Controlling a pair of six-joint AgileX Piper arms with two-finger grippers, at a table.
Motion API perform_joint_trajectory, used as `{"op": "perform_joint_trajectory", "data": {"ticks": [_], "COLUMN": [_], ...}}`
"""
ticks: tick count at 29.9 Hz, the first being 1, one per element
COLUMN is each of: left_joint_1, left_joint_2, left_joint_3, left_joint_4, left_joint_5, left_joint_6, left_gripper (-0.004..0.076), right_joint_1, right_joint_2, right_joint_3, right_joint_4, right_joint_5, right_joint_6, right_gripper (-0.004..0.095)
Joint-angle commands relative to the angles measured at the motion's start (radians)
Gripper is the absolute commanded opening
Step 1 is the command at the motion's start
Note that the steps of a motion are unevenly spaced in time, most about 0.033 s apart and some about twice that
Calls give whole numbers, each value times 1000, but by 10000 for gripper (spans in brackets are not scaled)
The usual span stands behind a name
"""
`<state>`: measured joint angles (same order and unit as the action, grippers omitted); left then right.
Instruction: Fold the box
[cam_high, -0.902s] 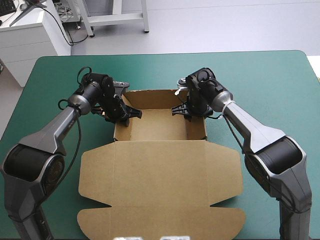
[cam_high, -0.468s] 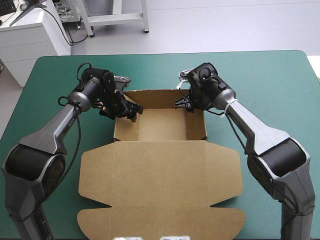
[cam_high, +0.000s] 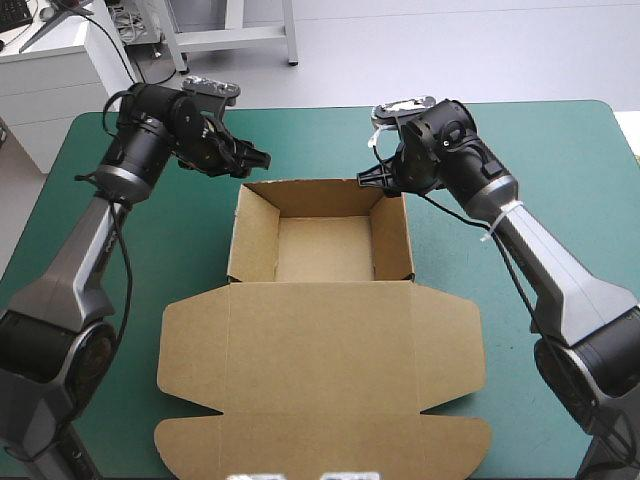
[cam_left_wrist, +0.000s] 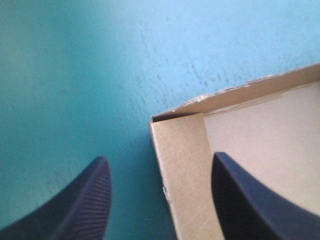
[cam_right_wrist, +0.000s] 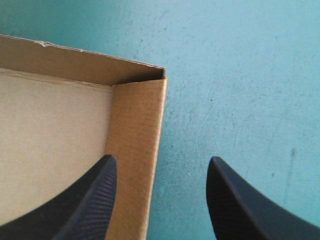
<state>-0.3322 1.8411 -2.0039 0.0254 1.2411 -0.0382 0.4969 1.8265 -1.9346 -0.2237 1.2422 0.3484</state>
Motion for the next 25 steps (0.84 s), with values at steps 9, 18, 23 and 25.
{"op": "perform_joint_trajectory", "data": {"ticks": [9, 18, 23, 25], "left_joint_1": [-3, -3, -3, -3], "left_joint_2": [-355, -618, -795, -860], "left_joint_3": [109, 432, 648, 723], "left_joint_4": [24, 11, -12, -25], "left_joint_5": [55, -38, -108, -108], "left_joint_6": [65, 93, 93, 93], "left_gripper": [-8, -8, -8, -8], "right_joint_1": [-62, -61, -61, -61], "right_joint_2": [-59, 17, 77, 96], "right_joint_3": [38, 41, 41, 41], "right_joint_4": [141, 147, 191, 191], "right_joint_5": [9, 9, 9, 9], "right_joint_6": [-14, -25, -44, -44], "right_gripper": [497, 486, 486, 486]}}
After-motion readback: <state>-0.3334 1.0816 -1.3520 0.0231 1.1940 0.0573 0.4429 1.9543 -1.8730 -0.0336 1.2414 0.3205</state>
